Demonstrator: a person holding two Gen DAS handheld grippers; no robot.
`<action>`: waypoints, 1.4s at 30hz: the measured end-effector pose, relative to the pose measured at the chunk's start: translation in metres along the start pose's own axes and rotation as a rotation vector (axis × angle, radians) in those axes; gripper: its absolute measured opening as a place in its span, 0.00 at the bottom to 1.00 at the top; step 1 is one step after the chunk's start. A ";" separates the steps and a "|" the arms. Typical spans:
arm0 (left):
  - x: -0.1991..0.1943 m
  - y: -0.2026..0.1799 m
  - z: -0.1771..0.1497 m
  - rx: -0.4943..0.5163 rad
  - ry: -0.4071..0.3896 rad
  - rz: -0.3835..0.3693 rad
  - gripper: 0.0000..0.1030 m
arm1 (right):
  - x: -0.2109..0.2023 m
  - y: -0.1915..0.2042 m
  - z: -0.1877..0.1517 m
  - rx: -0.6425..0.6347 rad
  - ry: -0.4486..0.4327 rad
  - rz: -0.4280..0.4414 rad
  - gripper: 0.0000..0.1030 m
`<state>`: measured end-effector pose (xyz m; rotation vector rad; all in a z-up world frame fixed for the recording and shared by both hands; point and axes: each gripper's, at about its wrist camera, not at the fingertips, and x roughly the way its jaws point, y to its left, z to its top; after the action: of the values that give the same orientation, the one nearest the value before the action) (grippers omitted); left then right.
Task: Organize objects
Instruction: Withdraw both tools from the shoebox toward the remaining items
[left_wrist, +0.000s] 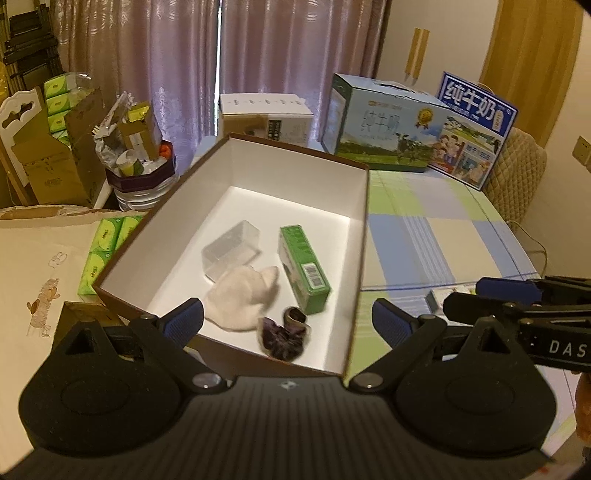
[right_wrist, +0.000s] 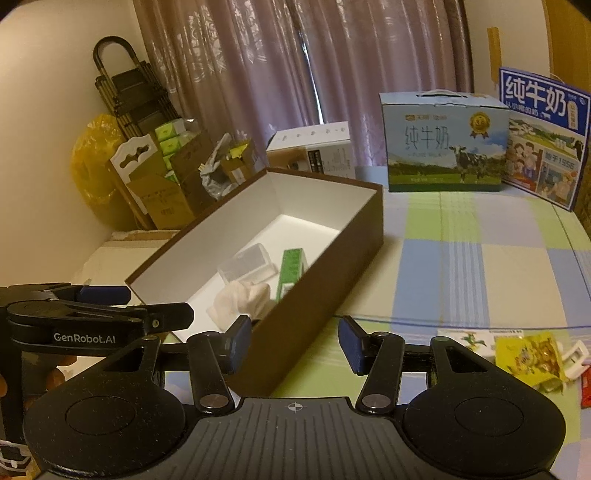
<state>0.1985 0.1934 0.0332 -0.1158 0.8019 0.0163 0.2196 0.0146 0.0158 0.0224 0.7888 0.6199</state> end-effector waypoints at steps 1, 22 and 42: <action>0.000 -0.004 -0.002 0.003 0.002 -0.003 0.93 | -0.002 -0.003 -0.002 0.001 0.002 -0.001 0.48; 0.009 -0.102 -0.024 0.058 0.049 -0.066 0.93 | -0.055 -0.108 -0.040 0.109 0.066 -0.081 0.48; 0.068 -0.190 -0.039 0.134 0.103 -0.099 0.93 | -0.060 -0.200 -0.077 -0.109 0.037 -0.243 0.48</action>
<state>0.2291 -0.0016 -0.0238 -0.0295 0.8965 -0.1372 0.2383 -0.1973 -0.0487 -0.1822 0.7782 0.4329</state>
